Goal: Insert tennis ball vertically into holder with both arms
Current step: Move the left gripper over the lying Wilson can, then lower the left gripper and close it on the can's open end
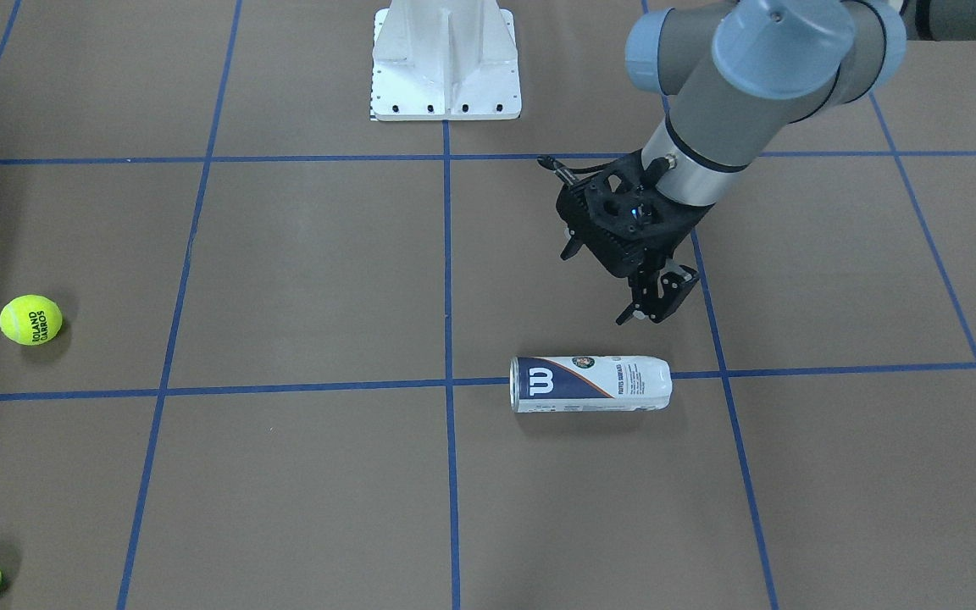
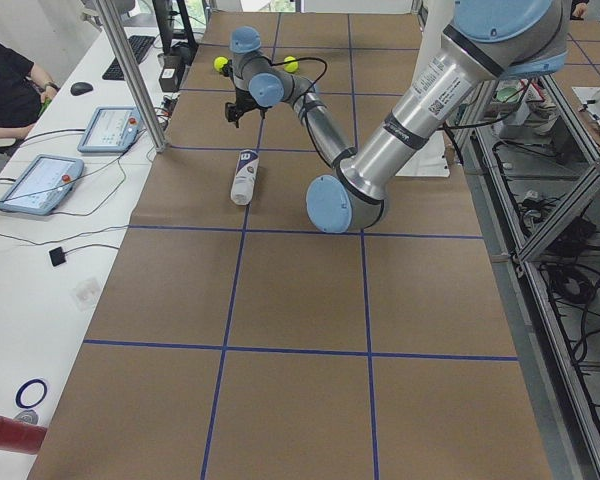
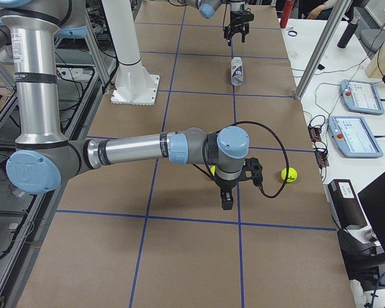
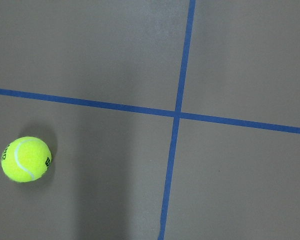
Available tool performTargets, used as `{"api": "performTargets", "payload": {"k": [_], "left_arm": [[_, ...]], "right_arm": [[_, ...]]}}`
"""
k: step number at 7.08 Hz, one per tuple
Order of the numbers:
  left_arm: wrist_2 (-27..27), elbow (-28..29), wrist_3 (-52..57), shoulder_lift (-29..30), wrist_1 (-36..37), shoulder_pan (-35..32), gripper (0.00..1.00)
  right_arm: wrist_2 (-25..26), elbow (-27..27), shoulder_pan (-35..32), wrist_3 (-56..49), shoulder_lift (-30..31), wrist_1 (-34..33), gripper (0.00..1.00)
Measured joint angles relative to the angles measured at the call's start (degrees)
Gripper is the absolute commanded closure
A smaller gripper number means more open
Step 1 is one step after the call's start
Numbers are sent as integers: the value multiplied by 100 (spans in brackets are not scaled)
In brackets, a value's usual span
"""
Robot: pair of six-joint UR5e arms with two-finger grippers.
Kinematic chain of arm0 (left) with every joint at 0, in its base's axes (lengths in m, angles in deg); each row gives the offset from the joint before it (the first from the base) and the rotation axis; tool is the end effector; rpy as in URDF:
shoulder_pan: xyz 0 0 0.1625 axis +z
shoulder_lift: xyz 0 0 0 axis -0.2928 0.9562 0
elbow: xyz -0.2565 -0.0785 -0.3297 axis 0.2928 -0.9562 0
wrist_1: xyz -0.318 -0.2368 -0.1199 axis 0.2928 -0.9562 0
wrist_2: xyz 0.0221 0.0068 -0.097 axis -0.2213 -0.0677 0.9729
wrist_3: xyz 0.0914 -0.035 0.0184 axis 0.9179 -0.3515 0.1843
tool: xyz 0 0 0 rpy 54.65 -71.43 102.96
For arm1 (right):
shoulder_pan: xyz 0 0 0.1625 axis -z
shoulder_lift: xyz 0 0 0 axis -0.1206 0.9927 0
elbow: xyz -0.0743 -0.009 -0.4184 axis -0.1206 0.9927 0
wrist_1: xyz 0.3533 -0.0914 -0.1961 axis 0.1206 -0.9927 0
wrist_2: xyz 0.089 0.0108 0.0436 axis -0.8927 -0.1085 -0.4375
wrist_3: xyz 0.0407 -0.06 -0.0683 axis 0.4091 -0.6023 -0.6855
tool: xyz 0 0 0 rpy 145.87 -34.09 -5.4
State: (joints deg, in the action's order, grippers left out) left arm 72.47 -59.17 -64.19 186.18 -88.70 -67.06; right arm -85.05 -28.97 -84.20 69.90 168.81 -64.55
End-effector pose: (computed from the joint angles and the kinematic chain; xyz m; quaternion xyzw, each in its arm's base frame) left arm 0.3871 -0.5798 0.1465 0.2976 0.3907 0.4314 0.7568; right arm 0.0730 -0.4940 0.5863 0.0384 -0.3786 -0.0500 0.9234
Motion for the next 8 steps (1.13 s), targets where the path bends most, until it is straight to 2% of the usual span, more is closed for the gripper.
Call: {"api": "performTargets", "payload": {"k": [2,4,8], "left_arm": [[-230,799,628,616,-9,221,1],[-694,1413,1359,1037,-12,333,1],[-1855,1944,2249,1153,-5,866,1]], "right_arm": [[6,8,9,0,-2,0,0],[7,19,20,0,-8,0,0],[7,38,25,7,1,-8,0]]}}
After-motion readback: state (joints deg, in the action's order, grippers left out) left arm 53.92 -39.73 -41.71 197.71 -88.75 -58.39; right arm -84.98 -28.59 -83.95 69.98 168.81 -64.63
